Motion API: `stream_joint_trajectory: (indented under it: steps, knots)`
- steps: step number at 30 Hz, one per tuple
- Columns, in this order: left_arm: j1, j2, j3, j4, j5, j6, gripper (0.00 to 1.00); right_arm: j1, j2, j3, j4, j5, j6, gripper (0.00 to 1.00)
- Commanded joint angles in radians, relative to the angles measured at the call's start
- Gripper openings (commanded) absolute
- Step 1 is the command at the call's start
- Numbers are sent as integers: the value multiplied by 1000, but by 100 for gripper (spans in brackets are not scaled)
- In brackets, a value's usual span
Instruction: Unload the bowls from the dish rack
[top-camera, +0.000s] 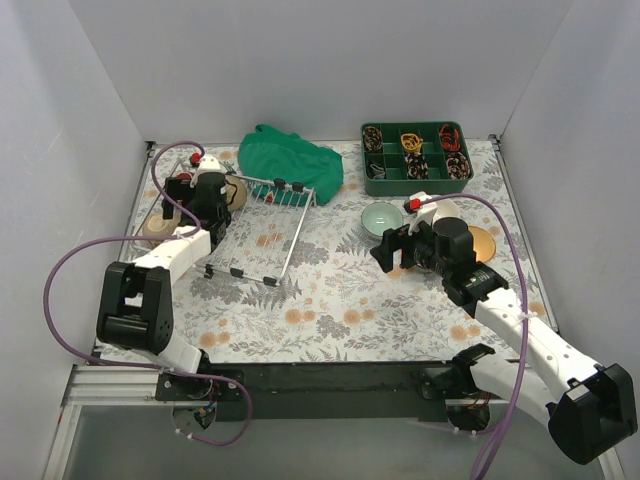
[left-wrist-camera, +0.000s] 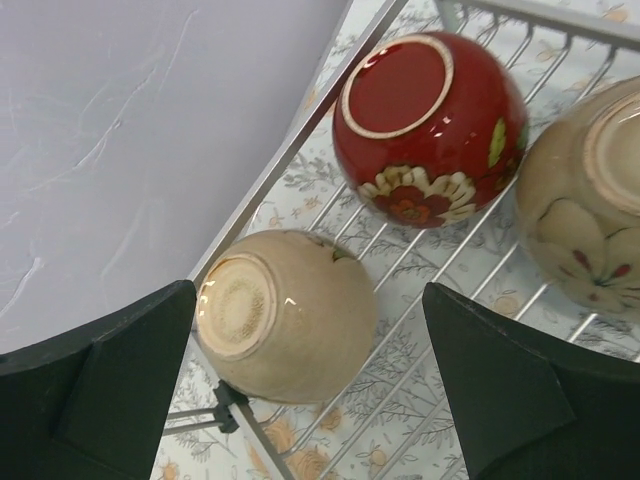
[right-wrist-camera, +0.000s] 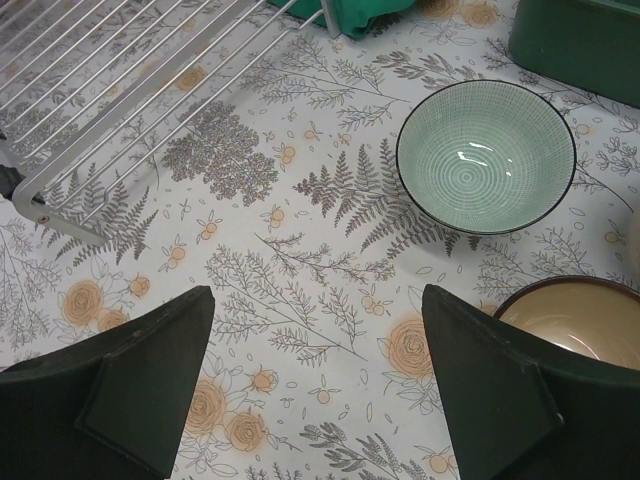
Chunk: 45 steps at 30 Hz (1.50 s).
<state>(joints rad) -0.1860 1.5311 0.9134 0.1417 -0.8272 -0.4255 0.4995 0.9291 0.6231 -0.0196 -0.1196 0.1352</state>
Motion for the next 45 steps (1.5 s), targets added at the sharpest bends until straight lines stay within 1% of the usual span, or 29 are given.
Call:
stream_joint_trajectory:
  steps: [1,8,18,22,29,34,40,41,43,45]
  knots:
    - [19,12,24,-103,-88,-9,98,5,-19,-10,52,-18,3,93]
    - [52,76,65,-191,-116,-22,98,19,-27,-16,56,-18,3,93]
    - [74,182,133,-189,-121,-7,98,30,-35,-20,60,-6,-3,93]
    - [74,231,162,-175,-151,19,98,31,-33,-23,61,-5,-3,93]
    - [74,267,186,-254,-205,8,98,31,-29,-23,64,-3,-6,93]
    - [74,306,189,-260,-208,16,98,36,-30,-29,72,-5,-3,93]
    - [74,366,225,-364,-214,-35,98,37,-35,-31,72,-5,-5,93]
    - [74,379,237,-414,-208,-71,98,37,-35,-30,72,-6,-6,93]
    - [74,389,265,-476,-202,-94,98,37,-35,-31,73,-3,-8,93]
    - [72,405,288,-513,-190,-133,98,39,-35,-31,75,0,-6,93]
